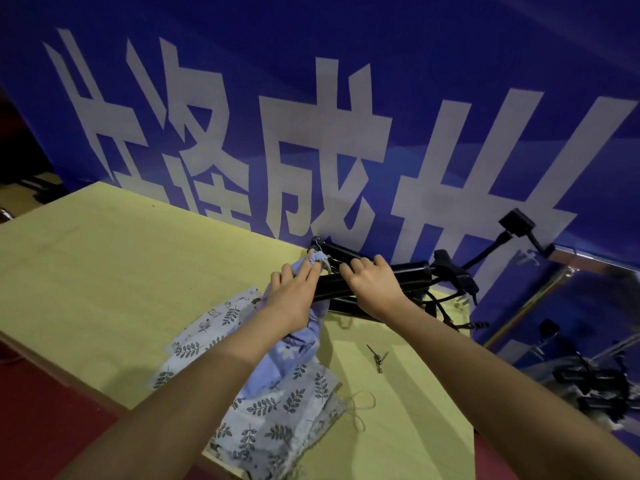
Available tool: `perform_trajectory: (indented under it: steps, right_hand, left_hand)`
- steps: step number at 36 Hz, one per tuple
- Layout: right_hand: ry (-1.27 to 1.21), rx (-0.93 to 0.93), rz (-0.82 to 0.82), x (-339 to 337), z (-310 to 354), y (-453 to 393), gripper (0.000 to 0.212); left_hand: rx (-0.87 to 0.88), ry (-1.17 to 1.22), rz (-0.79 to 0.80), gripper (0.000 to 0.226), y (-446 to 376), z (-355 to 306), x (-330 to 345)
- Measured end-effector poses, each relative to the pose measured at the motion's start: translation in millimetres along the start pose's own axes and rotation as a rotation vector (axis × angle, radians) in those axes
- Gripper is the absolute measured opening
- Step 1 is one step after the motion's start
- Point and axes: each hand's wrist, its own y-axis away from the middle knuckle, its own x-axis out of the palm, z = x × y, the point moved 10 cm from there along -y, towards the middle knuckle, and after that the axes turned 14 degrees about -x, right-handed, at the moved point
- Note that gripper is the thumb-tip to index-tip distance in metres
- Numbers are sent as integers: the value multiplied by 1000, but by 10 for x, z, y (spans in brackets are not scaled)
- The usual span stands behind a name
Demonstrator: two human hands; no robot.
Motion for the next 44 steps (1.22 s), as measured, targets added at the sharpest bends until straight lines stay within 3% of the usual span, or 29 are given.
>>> perform_trajectory:
  steps: [5, 9, 15, 20, 24, 27, 30, 33, 36, 41, 44]
  right_hand:
    - [71, -94, -133, -198, 99, -34, 40]
    - [132, -114, -350, -406, 109, 36, 22]
    - [36, 24, -513, -461, -106, 229, 45]
    - [-90, 174, -592, -333, -50, 452, 19]
    - [-327, 272, -436, -48, -24, 339, 18]
    - [-572, 326, -223, 167, 8, 153, 39]
    - [-792, 383, -122, 312, 46, 22, 52]
    - [-900, 373, -83, 374, 115, -92, 36]
    - [-1096, 462, -137, 423, 75, -60, 24]
    - [-1728, 743, -452, 403, -132, 204, 22]
    - [-1579, 752, -471, 259, -312, 237, 22]
  left_hand:
    - [44, 40, -27, 76, -71, -59, -48]
    - [-30, 159, -26, 48, -174, -21, -106]
    - [-149, 418, -56, 27, -231, 132, -154]
    - [-171, 562, -94, 26, -205, 226, -221]
    - [-149, 624, -102, 21, -165, 242, -267]
    - [-125, 678, -102, 23, -133, 263, -307]
    - [-119, 758, -82, 25, -132, 306, -328]
    - [-127, 824, -72, 23, -132, 388, -357]
    - [-159, 917, -69, 20, -120, 507, -341]
    - [-226, 1030, -71, 20, -155, 668, -226]
    - [-224, 1090, -24, 23, -173, 639, -120]
